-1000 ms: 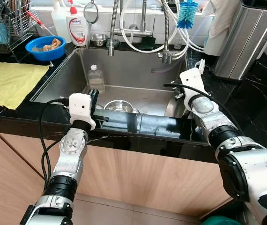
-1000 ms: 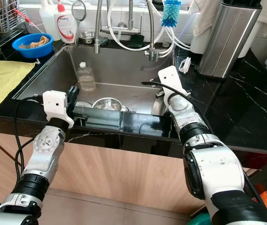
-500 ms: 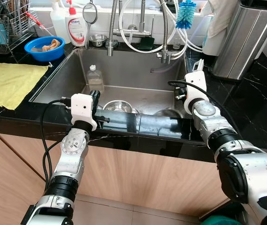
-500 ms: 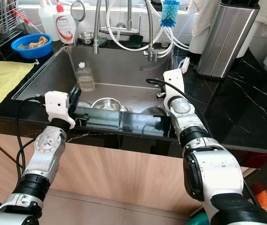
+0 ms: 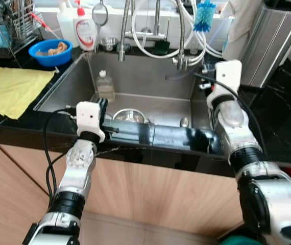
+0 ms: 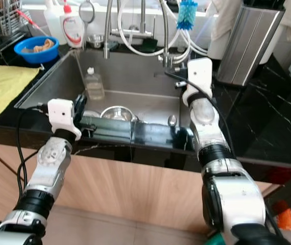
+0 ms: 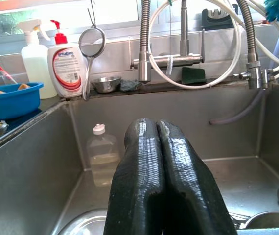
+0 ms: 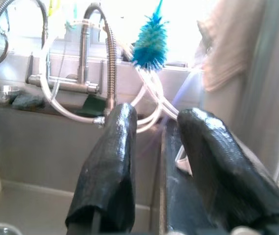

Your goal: Kitchen organization

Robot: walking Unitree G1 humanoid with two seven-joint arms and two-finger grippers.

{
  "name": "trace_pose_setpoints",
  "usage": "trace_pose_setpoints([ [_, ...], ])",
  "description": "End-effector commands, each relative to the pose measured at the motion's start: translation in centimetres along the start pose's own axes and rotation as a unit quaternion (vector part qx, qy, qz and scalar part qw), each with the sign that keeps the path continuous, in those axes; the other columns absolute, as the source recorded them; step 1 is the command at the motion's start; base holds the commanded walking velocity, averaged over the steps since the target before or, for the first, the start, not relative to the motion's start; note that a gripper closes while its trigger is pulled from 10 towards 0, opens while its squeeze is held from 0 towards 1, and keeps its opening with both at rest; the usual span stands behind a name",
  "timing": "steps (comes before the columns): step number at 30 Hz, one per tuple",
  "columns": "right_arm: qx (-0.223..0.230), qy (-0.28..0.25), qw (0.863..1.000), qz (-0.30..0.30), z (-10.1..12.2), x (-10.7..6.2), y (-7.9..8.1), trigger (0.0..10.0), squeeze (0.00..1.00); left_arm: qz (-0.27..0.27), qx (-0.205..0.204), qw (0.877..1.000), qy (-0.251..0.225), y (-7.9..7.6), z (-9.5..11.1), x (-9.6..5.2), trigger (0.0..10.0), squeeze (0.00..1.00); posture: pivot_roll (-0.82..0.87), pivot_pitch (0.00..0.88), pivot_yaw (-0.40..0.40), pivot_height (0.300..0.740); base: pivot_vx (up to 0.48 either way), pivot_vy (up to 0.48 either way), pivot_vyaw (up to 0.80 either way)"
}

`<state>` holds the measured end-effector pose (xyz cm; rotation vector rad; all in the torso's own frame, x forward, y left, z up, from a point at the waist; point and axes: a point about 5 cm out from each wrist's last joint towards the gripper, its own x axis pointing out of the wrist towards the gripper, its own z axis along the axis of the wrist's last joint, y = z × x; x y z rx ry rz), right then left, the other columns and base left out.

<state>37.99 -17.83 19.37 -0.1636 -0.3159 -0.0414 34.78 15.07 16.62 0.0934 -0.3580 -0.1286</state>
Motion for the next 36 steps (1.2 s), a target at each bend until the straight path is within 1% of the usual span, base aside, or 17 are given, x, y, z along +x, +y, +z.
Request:
trace_pose_setpoints([
  [1,0.014,-0.050,0.998,-0.029,1.5,-1.1,-0.7,10.0,0.00,0.002,0.008,1.000,-0.016,0.3,0.6,0.4,10.0,0.00,0.01,0.000,0.020,0.740,0.000,0.000,0.00],
  [2,0.006,-0.066,0.997,-0.039,1.8,-2.2,-0.9,10.0,0.00,0.002,0.010,1.000,-0.017,0.3,0.7,0.4,10.0,0.00,0.01,0.000,0.021,0.740,0.000,0.000,0.00],
  [3,0.012,-0.073,0.996,-0.048,1.8,-3.1,-1.0,10.0,0.00,0.002,0.011,1.000,-0.018,0.3,0.7,0.4,10.0,0.00,0.00,0.000,0.027,0.740,0.000,0.000,0.00],
  [5,0.019,-0.079,0.995,-0.059,1.9,-4.4,-1.1,10.0,0.00,0.002,0.012,1.000,-0.021,0.4,0.8,0.4,10.0,0.00,0.00,0.000,0.031,0.740,0.000,0.000,0.00],
  [7,0.012,-0.079,0.995,-0.062,1.7,-5.8,-1.1,10.0,0.00,0.003,0.017,1.000,-0.025,0.5,0.9,0.3,10.0,0.00,-0.01,0.000,0.031,0.740,0.000,0.000,0.00],
  [8,0.012,-0.079,0.995,-0.062,1.7,-5.8,-1.1,10.0,0.00,0.003,0.017,1.000,-0.025,0.5,0.9,0.3,10.0,0.00,-0.01,0.000,0.031,0.740,0.000,0.000,0.00],
  [9,0.017,-0.065,0.995,-0.068,1.0,-8.0,-0.9,10.0,0.00,0.008,0.022,0.999,-0.028,0.8,1.1,0.0,10.0,0.00,-0.01,0.000,0.034,0.740,0.000,0.000,0.00],
  [10,0.019,-0.056,0.996,-0.071,0.6,-8.8,-0.8,10.0,0.00,0.010,0.022,0.999,-0.028,0.9,1.0,-0.2,10.0,0.00,-0.01,0.000,0.034,0.740,0.000,0.000,0.00],
  [12,0.020,-0.042,0.996,-0.073,0.3,-9.7,-0.6,10.0,0.00,0.012,0.022,0.999,-0.027,0.9,0.9,-0.4,10.0,0.00,-0.02,0.000,0.036,0.740,0.000,0.000,0.00],
  [13,0.018,-0.022,0.997,-0.076,-0.3,-10.3,-0.5,10.0,0.00,0.010,0.021,0.999,-0.023,0.7,0.7,-0.6,10.0,0.00,-0.01,0.000,0.038,0.740,0.000,0.000,0.00],
  [15,0.021,-0.017,0.997,-0.078,-0.4,-10.2,-0.3,10.0,0.00,0.009,0.021,0.999,-0.023,0.7,0.7,-0.6,10.0,0.00,-0.01,0.000,0.039,0.740,0.000,0.000,0.00],
  [17,0.025,-0.026,0.996,-0.081,0.2,-9.5,-0.3,10.0,0.00,0.009,0.021,0.999,-0.025,0.7,0.9,-0.3,10.0,0.00,-0.01,0.000,0.041,0.740,0.000,0.000,0.00],
  [18,0.019,-0.024,0.996,-0.083,0.3,-9.4,-0.3,10.0,0.00,0.009,0.021,0.999,-0.025,0.7,0.9,-0.2,10.0,0.00,-0.01,0.000,0.040,0.740,0.000,0.000,0.00],
  [21,0.011,-0.026,0.998,-0.065,0.9,-8.6,0.1,10.0,0.00,0.007,0.021,0.999,-0.030,0.7,1.1,0.0,10.0,0.00,0.00,0.000,0.036,0.740,0.000,0.000,0.00],
  [24,0.008,-0.028,0.997,-0.064,1.1,-8.6,0.3,10.0,0.00,0.012,0.022,0.999,-0.031,0.8,1.1,-0.2,10.0,0.00,0.00,0.000,0.033,0.740,0.000,0.000,0.00],
  [30,0.008,-0.031,0.998,-0.057,1.5,-9.0,0.7,10.0,0.00,0.017,0.026,0.999,-0.027,1.1,0.9,-0.7,10.0,0.00,0.00,0.000,0.032,0.740,0.000,0.000,0.80],
  [36,0.005,-0.019,0.998,-0.062,1.6,-9.4,0.7,10.0,0.00,0.018,0.027,0.999,-0.027,1.1,1.0,-0.9,10.0,0.00,0.01,0.000,0.034,0.740,0.000,0.000,0.80],
])
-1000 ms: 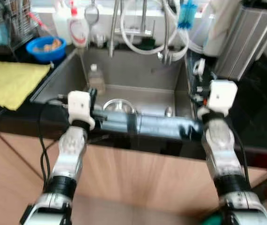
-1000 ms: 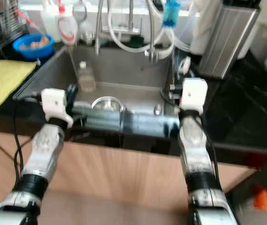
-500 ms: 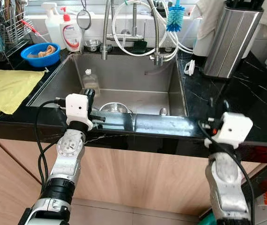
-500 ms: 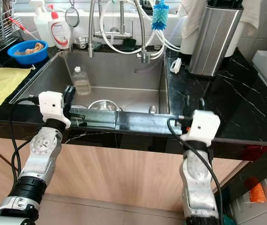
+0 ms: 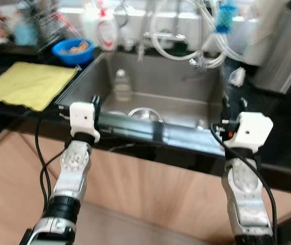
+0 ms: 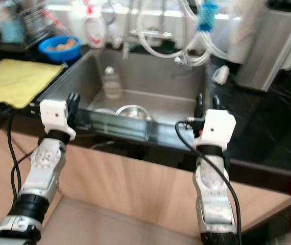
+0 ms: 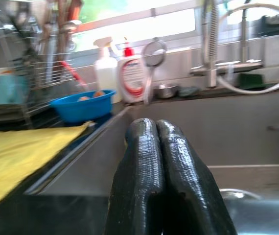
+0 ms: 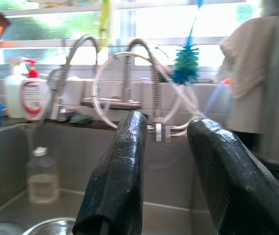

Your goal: Kitchen organization

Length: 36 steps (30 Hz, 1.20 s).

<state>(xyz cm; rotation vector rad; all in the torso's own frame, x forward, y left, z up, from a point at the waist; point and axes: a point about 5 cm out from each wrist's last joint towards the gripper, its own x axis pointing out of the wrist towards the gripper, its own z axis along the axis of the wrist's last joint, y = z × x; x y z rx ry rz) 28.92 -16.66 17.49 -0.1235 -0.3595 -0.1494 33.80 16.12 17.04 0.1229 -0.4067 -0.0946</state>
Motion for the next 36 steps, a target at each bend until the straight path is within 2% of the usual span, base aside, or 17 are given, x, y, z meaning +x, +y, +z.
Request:
trace_pose_setpoints([
  [1,-0.007,-0.001,1.000,-0.005,0.4,-0.1,-0.2,10.0,0.00,0.003,0.008,1.000,-0.005,0.1,0.4,0.0,10.0,0.00,0.01,0.000,0.035,0.740,0.000,0.000,0.80],
  [13,-0.014,0.000,1.000,-0.002,0.7,0.3,-0.5,10.0,0.00,-0.013,0.002,1.000,-0.004,-0.7,0.4,-0.1,10.0,0.00,0.00,0.000,0.047,0.740,0.000,0.000,0.80],
  [21,-0.019,0.000,1.000,-0.002,0.8,0.7,-0.9,10.0,0.00,-0.006,-0.001,1.000,-0.001,-0.4,0.5,-0.2,10.0,0.00,0.01,0.000,0.037,0.740,0.000,0.000,0.80],
  [26,-0.020,-0.001,1.000,0.003,1.0,0.8,-1.0,10.0,0.00,0.005,-0.024,1.000,0.012,-0.2,0.1,-0.5,10.0,0.00,0.01,0.000,0.038,0.740,0.000,0.158,0.80],
  [30,-0.019,-0.003,1.000,0.003,1.0,1.1,-1.0,10.0,0.00,0.000,0.001,1.000,0.002,-0.1,0.5,-0.2,10.0,0.00,0.01,0.000,0.046,0.740,0.000,0.298,0.80],
  [36,-0.017,-0.003,1.000,0.009,1.0,1.0,-0.9,10.0,0.00,0.001,-0.002,1.000,0.004,-0.1,0.5,-0.2,10.0,0.00,0.01,0.000,0.049,0.740,0.000,0.000,0.80],
])
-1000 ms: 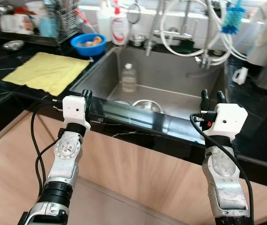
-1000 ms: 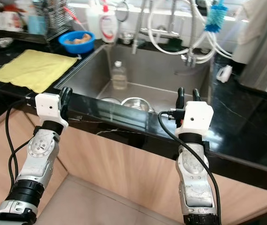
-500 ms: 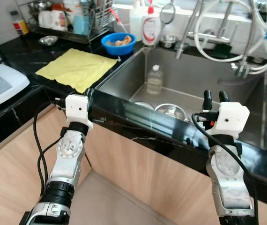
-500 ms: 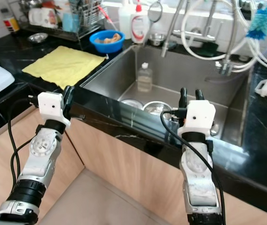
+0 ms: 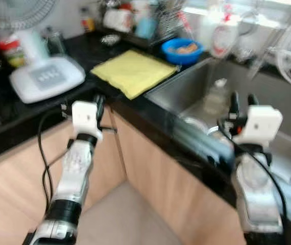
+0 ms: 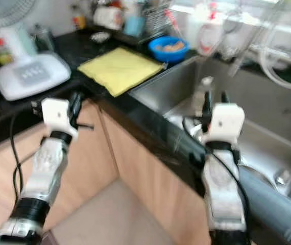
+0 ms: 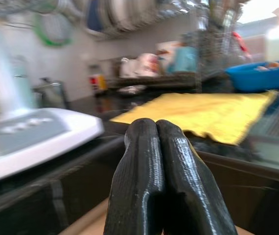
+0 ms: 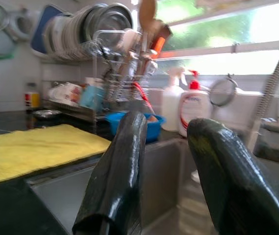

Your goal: Kitchen organization

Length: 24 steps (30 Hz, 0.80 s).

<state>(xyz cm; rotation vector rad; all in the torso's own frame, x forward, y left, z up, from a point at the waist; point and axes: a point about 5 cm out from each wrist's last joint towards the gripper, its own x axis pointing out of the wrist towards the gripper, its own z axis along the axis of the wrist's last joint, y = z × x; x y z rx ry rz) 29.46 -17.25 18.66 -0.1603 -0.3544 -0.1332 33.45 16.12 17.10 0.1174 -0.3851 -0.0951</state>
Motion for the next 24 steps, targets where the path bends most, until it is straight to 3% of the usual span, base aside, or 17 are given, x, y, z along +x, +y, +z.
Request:
trace_pose_setpoints([
  [1,0.000,-0.003,1.000,-0.002,0.2,0.0,-0.3,10.0,0.00,0.001,0.002,1.000,-0.007,0.0,0.3,0.1,10.0,0.00,0.01,0.000,0.049,0.740,0.000,0.000,0.80],
  [18,-0.005,-0.011,0.999,0.037,0.4,0.6,-0.5,10.0,0.00,0.024,0.008,1.000,-0.007,0.4,0.2,-0.4,10.0,0.00,0.01,0.000,0.023,0.740,0.000,0.000,0.80],
  [24,-0.006,-0.006,0.999,0.042,0.0,0.5,-0.9,10.0,0.00,0.047,0.025,0.999,0.013,1.8,-0.8,-0.9,10.0,0.00,0.00,0.000,0.023,0.740,0.000,0.000,0.80],
])
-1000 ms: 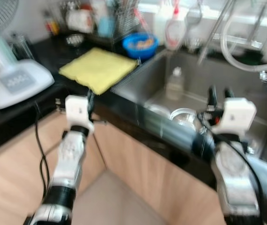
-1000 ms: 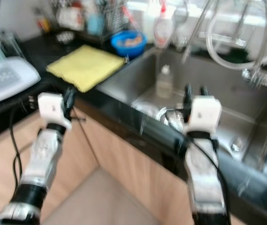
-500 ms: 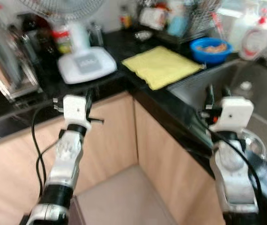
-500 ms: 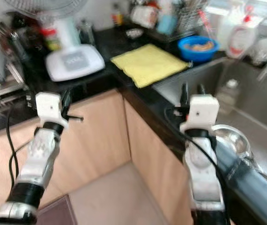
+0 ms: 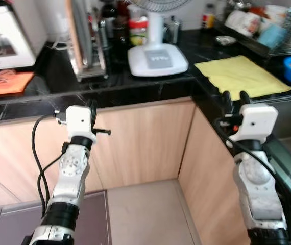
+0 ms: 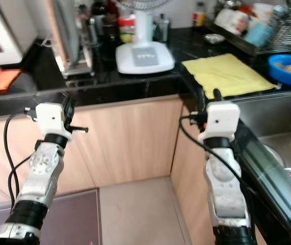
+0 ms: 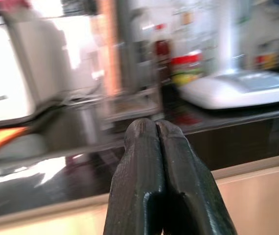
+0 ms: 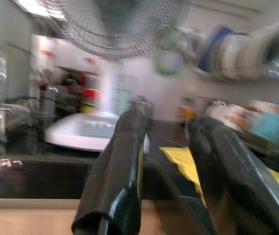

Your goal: Kitchen organization

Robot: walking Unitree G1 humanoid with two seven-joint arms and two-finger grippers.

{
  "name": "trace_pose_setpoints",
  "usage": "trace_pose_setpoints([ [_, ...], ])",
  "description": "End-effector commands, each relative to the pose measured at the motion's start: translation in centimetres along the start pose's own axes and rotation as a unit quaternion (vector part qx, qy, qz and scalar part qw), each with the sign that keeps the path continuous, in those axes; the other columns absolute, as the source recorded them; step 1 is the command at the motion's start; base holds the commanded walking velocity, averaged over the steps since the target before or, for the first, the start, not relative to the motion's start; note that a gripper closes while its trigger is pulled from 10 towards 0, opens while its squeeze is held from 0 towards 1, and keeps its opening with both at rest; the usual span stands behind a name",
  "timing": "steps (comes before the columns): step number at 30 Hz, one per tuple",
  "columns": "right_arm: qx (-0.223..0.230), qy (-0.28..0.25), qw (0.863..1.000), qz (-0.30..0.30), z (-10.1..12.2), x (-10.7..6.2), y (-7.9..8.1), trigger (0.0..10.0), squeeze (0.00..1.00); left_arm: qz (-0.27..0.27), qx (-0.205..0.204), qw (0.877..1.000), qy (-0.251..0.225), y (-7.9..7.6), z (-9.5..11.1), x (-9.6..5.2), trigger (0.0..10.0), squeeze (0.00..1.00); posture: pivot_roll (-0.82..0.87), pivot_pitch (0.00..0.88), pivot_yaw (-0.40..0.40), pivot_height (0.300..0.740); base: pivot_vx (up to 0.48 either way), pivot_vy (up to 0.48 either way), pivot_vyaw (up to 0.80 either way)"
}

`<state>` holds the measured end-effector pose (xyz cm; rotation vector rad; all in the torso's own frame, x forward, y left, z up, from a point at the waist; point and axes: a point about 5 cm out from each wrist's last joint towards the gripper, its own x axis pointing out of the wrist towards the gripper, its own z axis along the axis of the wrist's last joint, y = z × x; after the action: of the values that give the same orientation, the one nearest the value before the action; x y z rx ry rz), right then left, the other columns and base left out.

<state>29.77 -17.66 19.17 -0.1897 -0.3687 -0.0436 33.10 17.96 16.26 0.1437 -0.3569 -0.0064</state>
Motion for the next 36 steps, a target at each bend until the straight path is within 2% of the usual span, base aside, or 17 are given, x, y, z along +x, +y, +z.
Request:
trace_pose_setpoints([
  [1,-0.001,0.007,1.000,-0.002,-0.4,-0.1,-0.5,10.0,0.00,0.008,0.007,1.000,-0.002,0.3,-0.2,-0.1,10.0,0.00,0.00,0.000,0.022,0.740,0.000,0.000,0.80],
  [3,-0.002,0.008,1.000,0.001,-0.4,-0.2,-0.6,10.0,0.00,0.017,0.015,1.000,0.007,0.8,-0.7,-0.4,10.0,0.00,0.00,0.000,0.023,0.740,0.000,0.000,0.80],
  [6,-0.003,0.011,1.000,0.001,-0.6,-0.4,-0.9,10.0,0.00,0.049,0.003,0.998,0.025,1.8,-1.5,-1.0,10.0,0.00,0.00,0.000,0.023,0.740,0.000,0.000,0.80],
  [11,-0.005,0.017,1.000,0.007,-0.9,-0.8,-0.8,10.0,0.00,0.052,0.011,0.998,0.041,2.0,-2.4,-1.5,10.0,0.00,-0.01,0.000,0.025,0.740,0.000,0.000,0.80],
  [15,-0.003,0.053,0.998,0.032,-2.3,-1.4,-0.7,10.0,0.00,0.055,0.015,0.995,0.078,2.2,-4.1,-2.3,10.0,0.00,-0.02,0.000,0.028,0.740,0.000,0.000,0.31],
  [17,0.022,0.108,0.994,0.020,-4.8,-2.4,-1.7,10.0,0.00,0.051,0.005,0.991,0.127,2.3,-6.1,-3.4,10.0,0.00,-0.02,0.000,0.032,0.740,0.000,0.000,0.00],
  [20,0.039,0.167,0.985,0.017,-7.4,-3.5,-2.4,10.0,0.00,0.053,-0.007,0.984,0.169,2.2,-7.6,-4.5,10.0,0.00,-0.02,0.000,0.028,0.740,0.000,0.000,0.00],
  [22,0.037,0.258,0.965,0.022,-11.2,-5.5,-2.9,10.0,0.00,0.064,-0.011,0.973,0.223,2.6,-9.5,-6.1,10.0,0.00,-0.02,0.000,0.027,0.740,0.000,0.000,0.00],
  [24,0.035,0.292,0.956,0.019,-12.7,-6.5,-3.2,10.0,0.00,0.068,-0.016,0.965,0.251,2.7,-10.4,-7.0,10.0,0.00,-0.01,0.000,0.020,0.740,0.000,0.000,0.00],
  [26,0.032,0.346,0.937,0.009,-15.2,-8.6,-3.5,10.0,0.00,0.068,-0.023,0.948,0.310,2.6,-12.1,-8.9,10.0,0.00,-0.01,0.000,0.015,0.740,0.000,0.000,0.00],
  [30,0.033,0.423,0.906,0.008,-17.7,-11.7,-3.3,10.0,0.00,0.049,-0.017,0.923,0.381,2.1,-14.0,-11.5,10.0,0.00,-0.01,0.000,0.015,0.740,0.000,0.000,0.00],
  [32,0.024,0.464,0.885,0.020,-18.7,-13.4,-3.0,10.0,0.00,0.050,-0.028,0.907,0.416,1.9,-14.8,-13.1,10.0,0.00,-0.01,0.000,0.015,0.740,0.000,0.000,0.00],
  [34,0.027,0.509,0.860,0.025,-19.7,-15.5,-2.4,10.0,0.00,0.049,-0.026,0.886,0.460,1.8,-15.7,-15.1,10.0,0.00,-0.02,0.000,0.014,0.740,0.000,0.000,0.00],
  [35,0.036,0.520,0.853,0.025,-20.0,-16.1,-2.2,10.0,0.00,0.050,-0.027,0.879,0.473,1.8,-16.0,-15.8,10.0,0.00,-0.01,0.000,0.008,0.740,0.000,0.000,0.00],
  [36,0.036,0.520,0.853,0.025,-20.0,-16.1,-2.2,10.0,0.00,0.050,-0.027,0.879,0.473,1.8,-16.0,-15.8,10.0,0.00,-0.01,0.000,0.008,0.740,0.000,0.000,0.00],
])
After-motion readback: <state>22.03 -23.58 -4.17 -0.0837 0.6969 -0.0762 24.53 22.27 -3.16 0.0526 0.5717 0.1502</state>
